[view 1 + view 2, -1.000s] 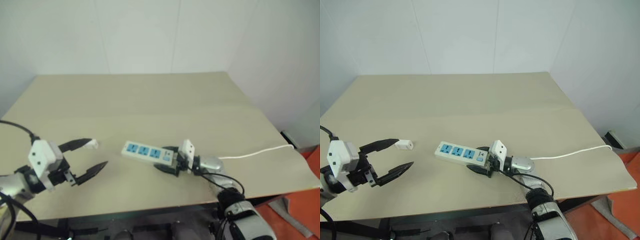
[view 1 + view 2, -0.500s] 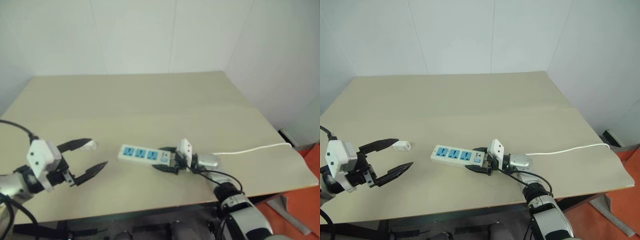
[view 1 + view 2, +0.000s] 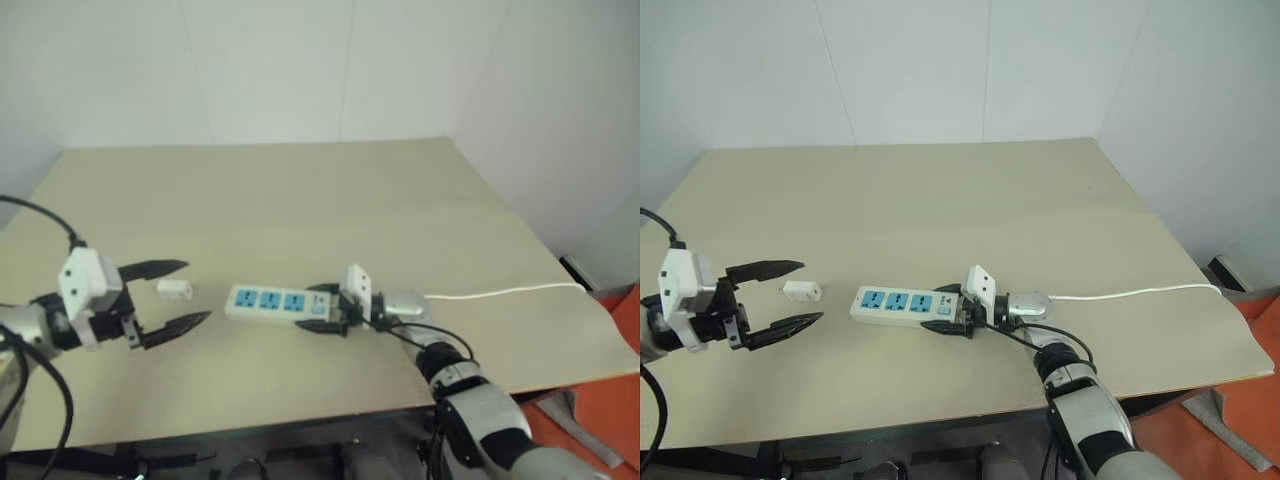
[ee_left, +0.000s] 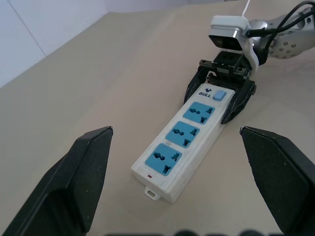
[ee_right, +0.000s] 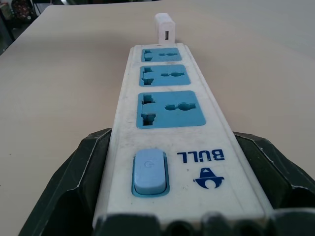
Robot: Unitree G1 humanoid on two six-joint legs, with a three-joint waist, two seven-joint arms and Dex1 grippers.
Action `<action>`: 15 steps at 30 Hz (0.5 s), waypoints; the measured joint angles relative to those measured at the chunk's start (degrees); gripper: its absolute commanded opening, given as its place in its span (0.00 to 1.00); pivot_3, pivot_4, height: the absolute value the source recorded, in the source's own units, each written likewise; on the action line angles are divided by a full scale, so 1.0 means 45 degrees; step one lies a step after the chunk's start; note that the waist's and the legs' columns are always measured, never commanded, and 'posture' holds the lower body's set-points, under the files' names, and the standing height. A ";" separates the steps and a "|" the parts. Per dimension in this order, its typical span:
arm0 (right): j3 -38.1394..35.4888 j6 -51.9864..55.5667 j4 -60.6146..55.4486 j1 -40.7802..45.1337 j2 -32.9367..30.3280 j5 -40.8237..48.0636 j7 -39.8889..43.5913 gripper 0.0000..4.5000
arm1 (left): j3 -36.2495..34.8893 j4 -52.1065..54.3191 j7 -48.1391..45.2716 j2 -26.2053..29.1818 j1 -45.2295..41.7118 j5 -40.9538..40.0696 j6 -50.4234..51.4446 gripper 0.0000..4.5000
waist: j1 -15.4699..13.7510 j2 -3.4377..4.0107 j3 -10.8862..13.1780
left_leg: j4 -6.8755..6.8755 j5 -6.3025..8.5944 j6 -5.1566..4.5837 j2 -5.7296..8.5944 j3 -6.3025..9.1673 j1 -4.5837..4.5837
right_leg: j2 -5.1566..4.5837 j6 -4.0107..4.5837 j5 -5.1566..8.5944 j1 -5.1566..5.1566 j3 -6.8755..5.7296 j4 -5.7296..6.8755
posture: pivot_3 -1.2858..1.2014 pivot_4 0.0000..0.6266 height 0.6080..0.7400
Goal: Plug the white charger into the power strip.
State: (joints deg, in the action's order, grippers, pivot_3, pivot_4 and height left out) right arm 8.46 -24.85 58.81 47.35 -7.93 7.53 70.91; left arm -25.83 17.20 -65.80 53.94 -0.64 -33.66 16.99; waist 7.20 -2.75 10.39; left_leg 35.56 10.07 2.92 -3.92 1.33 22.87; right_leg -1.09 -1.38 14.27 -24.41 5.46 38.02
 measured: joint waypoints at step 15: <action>-0.0441 -0.1179 0.1850 0.0648 0.0589 -0.0319 0.1870 0.76 | 0.6255 -0.7956 -0.5600 0.3998 -0.9344 0.3267 -0.3415 1.00 | -0.0014 0.0008 0.0024 | 0.0013 0.0000 0.0000 0.0000 0.0017 0.0010 | 0.0016 -0.0011 0.0000 0.0003 -0.0017 0.0011 | 0.52 0.24 1.00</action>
State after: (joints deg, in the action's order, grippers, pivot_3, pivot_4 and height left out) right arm 6.47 -30.16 67.14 50.27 -5.28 6.09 79.32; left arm 2.32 -18.60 -91.00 71.92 -42.69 -18.96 1.62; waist 7.14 -2.71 10.50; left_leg 35.62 10.07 2.91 -3.92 1.41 22.91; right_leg -1.02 -1.43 14.27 -24.40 5.38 38.07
